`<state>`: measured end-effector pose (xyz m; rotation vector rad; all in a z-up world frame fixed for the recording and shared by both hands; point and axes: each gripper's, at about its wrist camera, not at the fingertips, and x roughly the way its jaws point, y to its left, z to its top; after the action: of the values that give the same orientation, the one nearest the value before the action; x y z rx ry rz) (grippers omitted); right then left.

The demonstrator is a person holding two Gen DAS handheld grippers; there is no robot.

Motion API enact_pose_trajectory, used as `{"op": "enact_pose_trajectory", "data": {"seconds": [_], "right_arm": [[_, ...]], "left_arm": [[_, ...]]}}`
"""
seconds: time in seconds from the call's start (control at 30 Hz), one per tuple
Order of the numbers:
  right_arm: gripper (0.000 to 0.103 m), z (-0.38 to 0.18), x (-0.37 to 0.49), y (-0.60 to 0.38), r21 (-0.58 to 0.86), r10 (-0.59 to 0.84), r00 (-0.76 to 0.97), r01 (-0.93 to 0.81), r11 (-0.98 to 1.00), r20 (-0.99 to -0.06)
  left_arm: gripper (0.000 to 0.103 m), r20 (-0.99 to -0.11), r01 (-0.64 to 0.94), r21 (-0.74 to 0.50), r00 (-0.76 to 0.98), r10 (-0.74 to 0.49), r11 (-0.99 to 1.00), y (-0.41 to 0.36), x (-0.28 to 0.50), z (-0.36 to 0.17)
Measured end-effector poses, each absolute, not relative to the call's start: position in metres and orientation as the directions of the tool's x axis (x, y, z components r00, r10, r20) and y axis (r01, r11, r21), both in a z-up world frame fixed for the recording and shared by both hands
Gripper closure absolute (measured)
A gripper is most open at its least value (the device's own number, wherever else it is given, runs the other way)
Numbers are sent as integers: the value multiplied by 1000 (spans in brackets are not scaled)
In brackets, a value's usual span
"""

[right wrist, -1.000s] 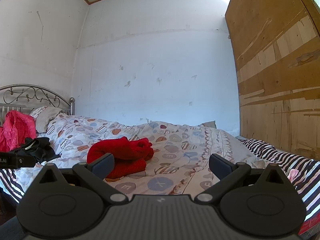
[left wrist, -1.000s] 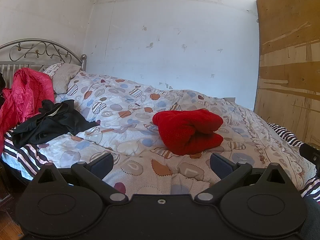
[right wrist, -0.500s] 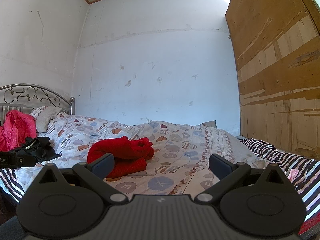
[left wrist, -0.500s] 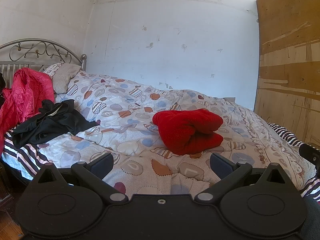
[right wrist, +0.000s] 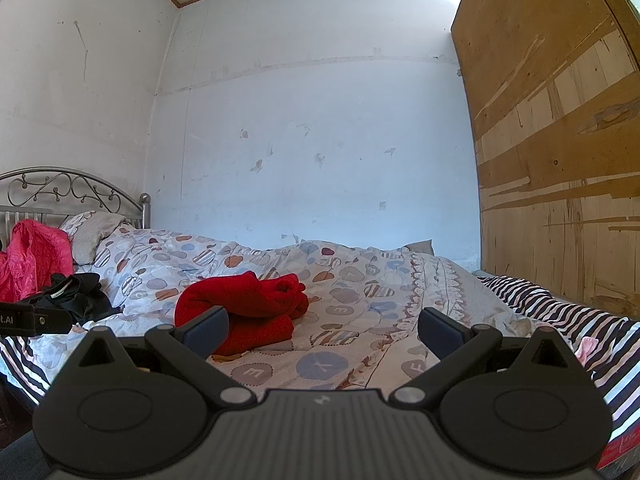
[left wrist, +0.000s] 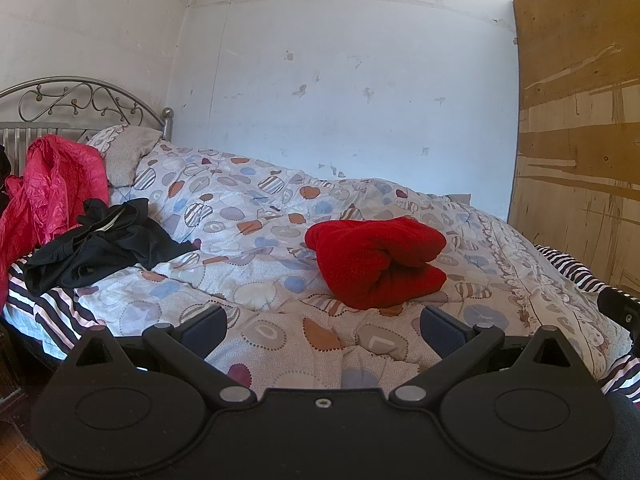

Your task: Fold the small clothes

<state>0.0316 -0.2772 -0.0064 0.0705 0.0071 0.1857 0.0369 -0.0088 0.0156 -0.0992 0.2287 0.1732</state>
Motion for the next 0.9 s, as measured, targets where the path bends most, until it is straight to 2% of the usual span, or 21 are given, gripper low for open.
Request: {"op": "enact_pose_trajectory", "data": {"seconds": [0.9], "right_arm": [[0, -8, 31, -276, 71, 186, 983, -185, 980, -3]], "left_arm": [[1, -238, -180, -78, 958, 157, 981, -10, 37, 15]]}}
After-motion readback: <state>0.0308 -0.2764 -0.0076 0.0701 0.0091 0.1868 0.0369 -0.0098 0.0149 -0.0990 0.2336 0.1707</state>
